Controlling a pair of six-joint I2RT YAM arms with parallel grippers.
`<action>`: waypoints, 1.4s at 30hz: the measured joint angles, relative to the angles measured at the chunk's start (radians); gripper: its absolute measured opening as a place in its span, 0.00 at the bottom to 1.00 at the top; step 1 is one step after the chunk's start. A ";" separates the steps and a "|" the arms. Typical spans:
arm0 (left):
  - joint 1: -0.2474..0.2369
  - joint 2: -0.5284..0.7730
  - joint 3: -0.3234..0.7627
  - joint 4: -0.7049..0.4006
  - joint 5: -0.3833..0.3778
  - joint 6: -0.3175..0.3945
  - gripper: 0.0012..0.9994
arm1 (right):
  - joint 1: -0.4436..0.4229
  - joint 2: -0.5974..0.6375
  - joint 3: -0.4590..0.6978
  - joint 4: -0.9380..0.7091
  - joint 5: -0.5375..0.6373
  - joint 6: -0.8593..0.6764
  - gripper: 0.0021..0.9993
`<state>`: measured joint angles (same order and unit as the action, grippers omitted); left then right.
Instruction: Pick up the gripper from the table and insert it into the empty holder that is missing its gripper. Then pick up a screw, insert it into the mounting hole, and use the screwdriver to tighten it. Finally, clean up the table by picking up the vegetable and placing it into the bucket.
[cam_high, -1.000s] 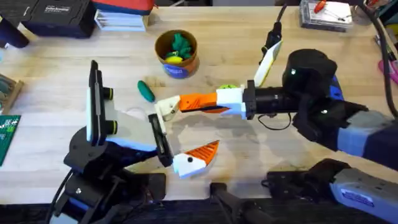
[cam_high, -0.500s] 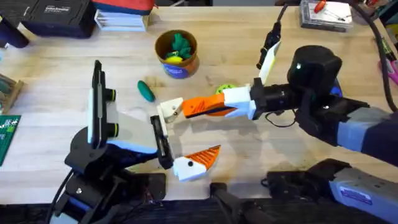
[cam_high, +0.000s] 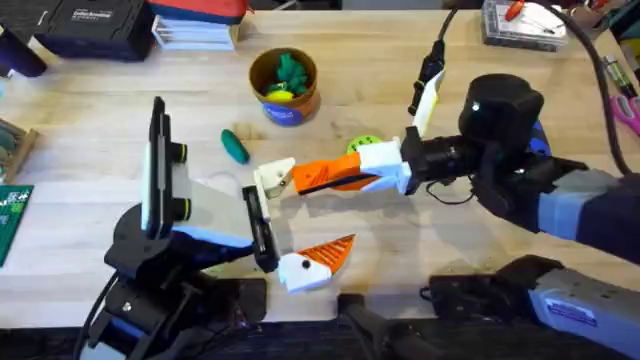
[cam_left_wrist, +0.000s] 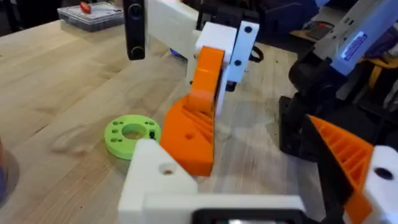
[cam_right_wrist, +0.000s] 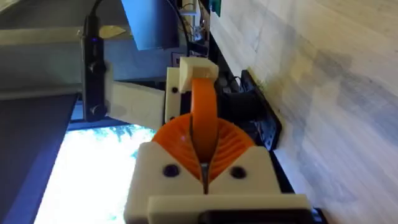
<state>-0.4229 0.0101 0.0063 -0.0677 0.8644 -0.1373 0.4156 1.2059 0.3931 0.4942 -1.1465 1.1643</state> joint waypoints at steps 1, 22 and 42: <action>0.000 0.000 0.000 0.000 -0.001 -0.002 0.99 | 0.002 0.006 0.000 0.005 0.000 0.004 0.01; 0.011 0.003 0.000 0.001 -0.053 -0.029 0.99 | 0.093 0.134 0.001 0.233 0.106 0.169 0.01; 0.023 0.027 0.000 0.003 -0.128 -0.070 0.99 | 0.106 0.350 0.019 0.498 0.101 0.220 0.01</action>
<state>-0.3996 0.0376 0.0063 -0.0643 0.7362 -0.2073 0.5213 1.5554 0.4122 0.9921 -1.0459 1.3841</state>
